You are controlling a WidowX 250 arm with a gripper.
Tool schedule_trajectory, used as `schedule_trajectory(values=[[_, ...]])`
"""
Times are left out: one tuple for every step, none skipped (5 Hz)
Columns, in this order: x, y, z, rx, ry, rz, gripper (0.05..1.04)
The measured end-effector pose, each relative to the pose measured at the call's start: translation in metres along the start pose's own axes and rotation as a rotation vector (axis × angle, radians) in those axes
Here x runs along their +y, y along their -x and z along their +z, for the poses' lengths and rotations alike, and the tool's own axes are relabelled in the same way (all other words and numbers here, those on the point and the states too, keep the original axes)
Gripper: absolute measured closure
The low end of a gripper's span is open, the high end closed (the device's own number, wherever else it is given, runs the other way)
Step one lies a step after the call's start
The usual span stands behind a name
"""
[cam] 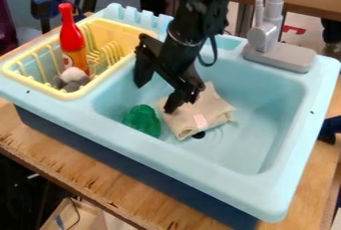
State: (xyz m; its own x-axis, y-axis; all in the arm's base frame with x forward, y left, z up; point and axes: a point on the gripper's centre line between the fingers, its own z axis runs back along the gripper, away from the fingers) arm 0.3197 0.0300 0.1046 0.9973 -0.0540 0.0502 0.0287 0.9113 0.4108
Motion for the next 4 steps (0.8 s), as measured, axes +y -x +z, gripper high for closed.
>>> schedule_trajectory(values=[[0.007,0.004,0.016,-0.018,0.007,0.014,0.083],[0.018,-0.005,0.037,-0.071,0.036,0.05,0.083],[0.024,-0.012,0.062,-0.125,0.117,0.059,0.083],[0.04,-0.002,0.078,-0.093,0.332,0.057,0.083]])
